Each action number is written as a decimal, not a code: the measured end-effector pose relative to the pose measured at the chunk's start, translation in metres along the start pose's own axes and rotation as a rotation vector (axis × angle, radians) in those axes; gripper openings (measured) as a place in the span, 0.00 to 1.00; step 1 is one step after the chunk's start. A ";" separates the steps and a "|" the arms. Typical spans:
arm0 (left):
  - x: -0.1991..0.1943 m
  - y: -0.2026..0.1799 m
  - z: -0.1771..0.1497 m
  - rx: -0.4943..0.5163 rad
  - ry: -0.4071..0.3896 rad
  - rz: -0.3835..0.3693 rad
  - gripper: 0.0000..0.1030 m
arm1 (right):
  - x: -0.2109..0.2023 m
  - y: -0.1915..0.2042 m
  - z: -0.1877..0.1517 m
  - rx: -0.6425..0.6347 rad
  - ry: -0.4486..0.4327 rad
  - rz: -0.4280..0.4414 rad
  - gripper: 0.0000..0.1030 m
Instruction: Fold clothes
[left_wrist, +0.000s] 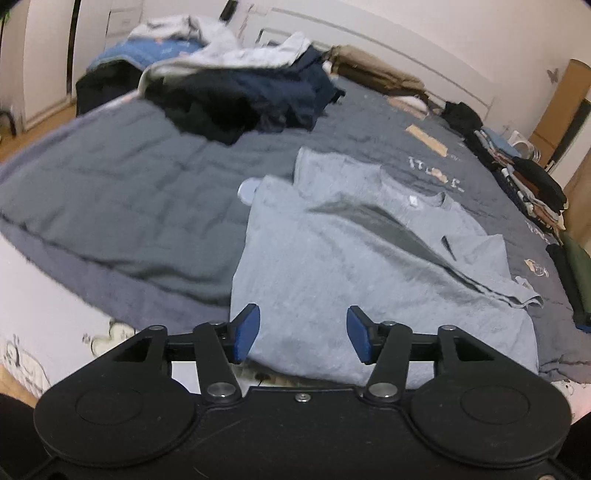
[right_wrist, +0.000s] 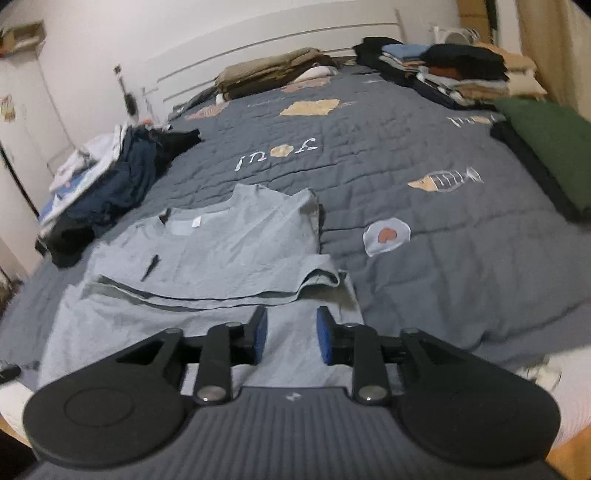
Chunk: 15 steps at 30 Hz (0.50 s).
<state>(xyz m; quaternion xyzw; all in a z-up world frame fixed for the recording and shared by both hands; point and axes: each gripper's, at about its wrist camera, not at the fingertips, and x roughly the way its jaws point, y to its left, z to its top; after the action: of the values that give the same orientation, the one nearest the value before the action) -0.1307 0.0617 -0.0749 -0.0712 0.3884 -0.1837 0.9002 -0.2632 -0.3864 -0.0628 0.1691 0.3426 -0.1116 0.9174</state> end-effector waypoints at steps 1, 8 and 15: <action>0.003 -0.003 0.002 0.006 -0.006 -0.012 0.52 | 0.008 0.001 0.002 -0.007 0.004 0.003 0.35; 0.028 -0.028 0.013 0.048 -0.067 -0.084 0.70 | 0.064 -0.026 0.009 0.245 0.109 0.111 0.38; 0.035 -0.029 0.008 0.074 -0.103 -0.091 0.75 | 0.063 -0.019 0.016 -0.047 0.075 0.052 0.38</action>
<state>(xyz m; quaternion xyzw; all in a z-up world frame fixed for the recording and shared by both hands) -0.1104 0.0214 -0.0854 -0.0649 0.3309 -0.2348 0.9117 -0.2133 -0.4154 -0.0974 0.1605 0.3749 -0.0730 0.9102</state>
